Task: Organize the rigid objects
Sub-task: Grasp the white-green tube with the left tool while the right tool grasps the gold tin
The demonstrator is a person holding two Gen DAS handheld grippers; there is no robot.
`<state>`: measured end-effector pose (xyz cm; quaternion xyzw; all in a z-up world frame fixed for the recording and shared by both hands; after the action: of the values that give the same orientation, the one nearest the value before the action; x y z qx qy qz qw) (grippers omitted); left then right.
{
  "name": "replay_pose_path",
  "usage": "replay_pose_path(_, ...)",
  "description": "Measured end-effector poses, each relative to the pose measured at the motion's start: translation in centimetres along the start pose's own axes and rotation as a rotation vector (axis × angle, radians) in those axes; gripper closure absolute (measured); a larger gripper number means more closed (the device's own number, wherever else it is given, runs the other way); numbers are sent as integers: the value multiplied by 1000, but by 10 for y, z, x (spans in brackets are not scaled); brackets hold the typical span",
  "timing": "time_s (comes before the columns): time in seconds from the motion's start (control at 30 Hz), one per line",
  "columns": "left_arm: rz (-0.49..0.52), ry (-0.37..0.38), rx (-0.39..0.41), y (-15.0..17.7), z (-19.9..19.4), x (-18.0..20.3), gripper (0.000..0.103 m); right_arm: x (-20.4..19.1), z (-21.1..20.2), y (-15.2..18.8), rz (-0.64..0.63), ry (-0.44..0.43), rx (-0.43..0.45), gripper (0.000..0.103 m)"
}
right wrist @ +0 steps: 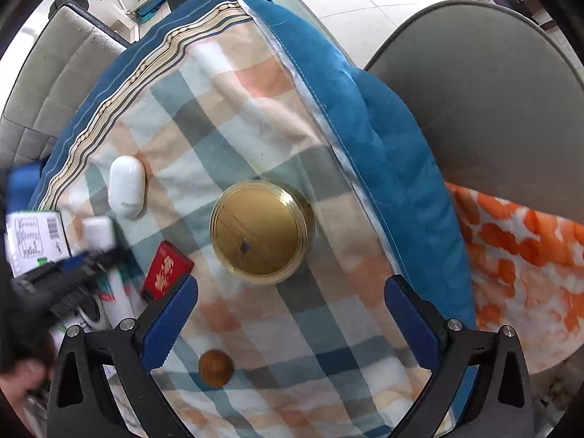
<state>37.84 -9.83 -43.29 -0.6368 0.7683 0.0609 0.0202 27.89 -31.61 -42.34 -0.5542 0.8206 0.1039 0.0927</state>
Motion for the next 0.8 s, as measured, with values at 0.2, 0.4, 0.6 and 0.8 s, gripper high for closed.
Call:
replay_pose_path(0.2, -36, 104, -93, 11, 16, 1, 54, -1, 34, -16, 36, -50, -74, 0)
replay_pose_path(0.4, 96, -71, -5, 39, 18, 16, 72, 4, 43, -16, 9, 27, -64, 25)
replay_pose_path(0.6, 73, -18, -2, 62, 18, 18, 73, -5, 33, 0, -101, 42, -95, 36)
replay_pose_path(0.8, 99, 11, -48, 71, 25, 13, 56, 12, 46, -16, -27, 5, -121, 29)
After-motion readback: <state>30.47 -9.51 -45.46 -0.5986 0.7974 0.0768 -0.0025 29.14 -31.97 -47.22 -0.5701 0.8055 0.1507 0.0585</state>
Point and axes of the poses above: each gripper's, at about its wrist camera, not at the fingertips, and z roughly the way its jaws point, x to its right, y to its underside, the point moved 8 cm from there along z, roughly the way its jaws point, and after that the axes turned 12 degrees about -y, right-handed, at the moved point
